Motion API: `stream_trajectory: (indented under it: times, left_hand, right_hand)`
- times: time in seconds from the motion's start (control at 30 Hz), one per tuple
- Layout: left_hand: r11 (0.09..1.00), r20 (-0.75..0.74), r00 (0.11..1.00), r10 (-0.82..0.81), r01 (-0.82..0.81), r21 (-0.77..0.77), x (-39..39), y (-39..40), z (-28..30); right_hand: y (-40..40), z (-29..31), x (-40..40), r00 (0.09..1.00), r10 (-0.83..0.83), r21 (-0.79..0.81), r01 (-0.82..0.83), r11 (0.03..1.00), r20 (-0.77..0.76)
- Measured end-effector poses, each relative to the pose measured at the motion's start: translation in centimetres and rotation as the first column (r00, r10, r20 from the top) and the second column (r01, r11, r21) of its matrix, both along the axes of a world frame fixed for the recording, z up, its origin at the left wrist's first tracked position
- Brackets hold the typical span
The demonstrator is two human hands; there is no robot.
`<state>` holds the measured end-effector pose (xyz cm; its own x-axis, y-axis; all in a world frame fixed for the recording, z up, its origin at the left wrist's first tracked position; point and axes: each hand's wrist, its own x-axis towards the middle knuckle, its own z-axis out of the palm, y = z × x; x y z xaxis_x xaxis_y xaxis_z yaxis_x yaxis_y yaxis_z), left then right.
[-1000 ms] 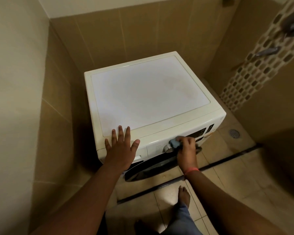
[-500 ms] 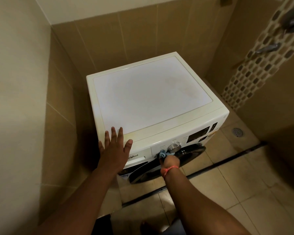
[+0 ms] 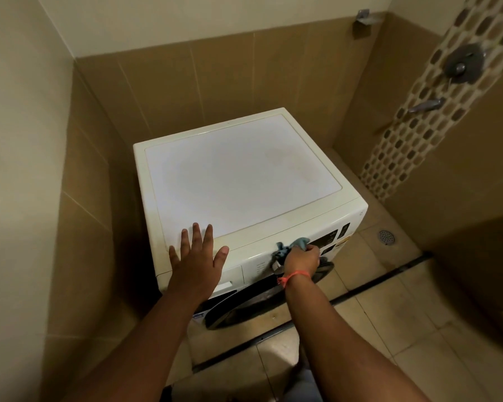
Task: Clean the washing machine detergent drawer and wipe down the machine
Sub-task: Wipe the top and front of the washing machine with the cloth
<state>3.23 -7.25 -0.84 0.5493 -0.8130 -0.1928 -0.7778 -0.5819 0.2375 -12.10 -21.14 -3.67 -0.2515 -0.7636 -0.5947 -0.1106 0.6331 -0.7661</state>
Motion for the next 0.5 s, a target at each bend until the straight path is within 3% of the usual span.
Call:
stream_trajectory:
  times: [0.13,0.2,0.3,0.5]
  left_hand:
    - [0.998,0.007,1.0,0.024,-0.024,0.056,-0.9,-1.5,0.1]
    - [0.998,-0.001,1.0,0.009,-0.009,0.07,-1.7,-2.6,0.0]
    - [0.996,0.008,0.999,-0.036,0.035,0.079,-2.8,-4.2,0.0]
    - [0.991,0.046,0.999,0.005,-0.011,0.131,-3.5,-7.3,0.2]
  right_hand:
    - [0.0,-0.3,0.0,0.994,0.096,-0.045,-0.098,0.994,-0.05]
    - [0.3,-0.8,-0.1,0.992,0.13,-0.07,-0.13,0.989,-0.001]
    - [-2.1,-1.2,-1.7,0.996,0.085,-0.089,-0.086,0.992,-0.016]
    - [-7.0,-2.7,-6.6,0.99,0.137,0.078,-0.139,0.987,0.033]
